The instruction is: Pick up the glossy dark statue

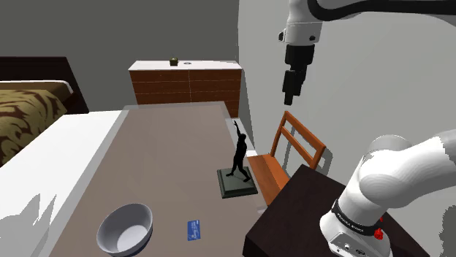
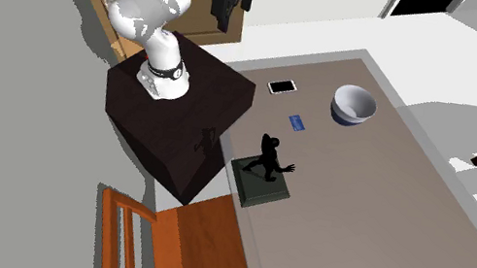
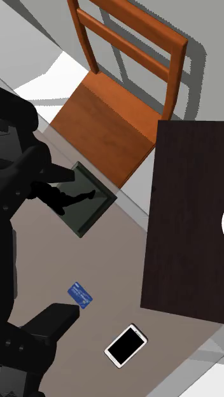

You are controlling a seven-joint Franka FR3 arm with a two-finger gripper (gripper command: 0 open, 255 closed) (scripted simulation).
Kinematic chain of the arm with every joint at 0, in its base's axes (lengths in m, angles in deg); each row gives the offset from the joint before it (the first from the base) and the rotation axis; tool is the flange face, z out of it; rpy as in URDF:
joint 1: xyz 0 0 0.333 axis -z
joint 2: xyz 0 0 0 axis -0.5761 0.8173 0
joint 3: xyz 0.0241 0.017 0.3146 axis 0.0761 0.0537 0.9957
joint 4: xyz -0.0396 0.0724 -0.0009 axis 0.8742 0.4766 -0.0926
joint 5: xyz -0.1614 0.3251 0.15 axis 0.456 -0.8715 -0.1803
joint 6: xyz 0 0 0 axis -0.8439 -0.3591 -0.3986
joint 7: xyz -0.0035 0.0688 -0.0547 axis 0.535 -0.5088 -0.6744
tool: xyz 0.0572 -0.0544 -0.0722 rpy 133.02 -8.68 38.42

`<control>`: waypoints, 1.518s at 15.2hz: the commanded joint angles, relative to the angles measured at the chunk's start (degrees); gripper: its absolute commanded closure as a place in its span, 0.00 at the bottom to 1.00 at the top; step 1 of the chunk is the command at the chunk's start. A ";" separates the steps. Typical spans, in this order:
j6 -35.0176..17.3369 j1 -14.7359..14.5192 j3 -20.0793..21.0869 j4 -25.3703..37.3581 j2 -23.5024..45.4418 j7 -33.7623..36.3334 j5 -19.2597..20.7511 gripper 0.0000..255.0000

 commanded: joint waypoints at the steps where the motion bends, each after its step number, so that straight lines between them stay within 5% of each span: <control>1: 0.00 0.00 0.00 0.00 0.00 0.00 0.00 0.00; 12: -24.86 0.77 1.09 -8.59 12.69 -0.33 4.03 0.00; 23: -47.16 2.94 2.12 -6.24 33.93 2.74 11.21 0.00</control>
